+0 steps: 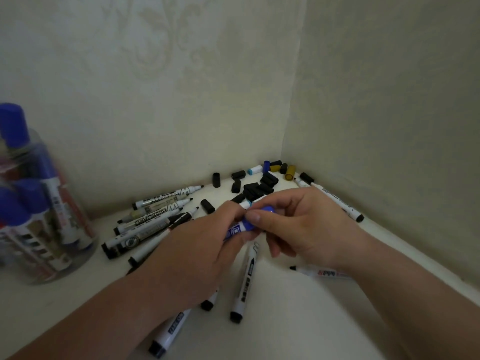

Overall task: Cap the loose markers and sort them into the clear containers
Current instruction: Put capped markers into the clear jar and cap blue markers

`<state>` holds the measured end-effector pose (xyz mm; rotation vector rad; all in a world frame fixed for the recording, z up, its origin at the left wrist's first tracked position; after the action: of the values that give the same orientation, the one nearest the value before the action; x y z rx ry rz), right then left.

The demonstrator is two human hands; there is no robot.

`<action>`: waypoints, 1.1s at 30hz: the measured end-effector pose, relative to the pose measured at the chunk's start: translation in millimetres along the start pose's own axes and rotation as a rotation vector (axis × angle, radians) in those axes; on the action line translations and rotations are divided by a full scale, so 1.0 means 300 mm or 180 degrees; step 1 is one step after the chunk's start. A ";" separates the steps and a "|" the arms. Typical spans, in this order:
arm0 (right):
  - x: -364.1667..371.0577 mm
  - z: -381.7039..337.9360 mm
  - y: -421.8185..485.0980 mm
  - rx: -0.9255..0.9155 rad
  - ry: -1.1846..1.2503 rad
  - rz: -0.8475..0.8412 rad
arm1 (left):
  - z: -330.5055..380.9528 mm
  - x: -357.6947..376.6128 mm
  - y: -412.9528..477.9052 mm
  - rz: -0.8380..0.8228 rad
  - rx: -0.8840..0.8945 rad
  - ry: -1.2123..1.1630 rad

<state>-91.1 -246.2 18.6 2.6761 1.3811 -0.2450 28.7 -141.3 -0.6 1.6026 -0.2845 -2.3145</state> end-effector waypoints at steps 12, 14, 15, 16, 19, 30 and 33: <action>0.009 -0.051 -0.017 -0.0059 -0.0719 0.0010 | 0.001 -0.027 0.008 0.0167 0.0025 -0.0151; -0.088 -0.044 -0.002 -0.0091 -0.0326 0.0564 | -0.013 -0.023 0.017 0.0140 -0.0160 -0.0119; -0.146 -0.042 0.001 -0.0085 -0.0241 0.0853 | -0.026 -0.021 0.019 0.0154 -0.0266 -0.0125; -0.197 -0.038 0.002 -0.0066 -0.0352 0.1038 | -0.041 -0.019 0.019 0.0190 -0.0374 -0.0174; -0.276 0.010 0.016 0.0307 -0.1333 0.0977 | -0.079 -0.016 0.018 0.0340 -0.0647 -0.0624; -0.243 0.076 0.036 0.0863 -0.2445 0.0077 | -0.074 -0.073 0.014 0.1104 -0.0872 -0.1990; -0.271 0.054 0.037 0.0700 -0.2146 0.0372 | -0.077 -0.074 0.016 0.1181 -0.0864 -0.1917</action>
<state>-130.0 -320.4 19.2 2.4407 1.0193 -1.2097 58.3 -137.4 12.1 0.6355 -0.3450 -2.3482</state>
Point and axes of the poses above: each hand's wrist, its own y-axis towards the middle knuckle, its own x-axis out of the palm, z = x × y, the point moved 5 cm from there along y, towards the middle knuckle, and after that the axes turned 12 degrees about y, right-handed, at the moved point
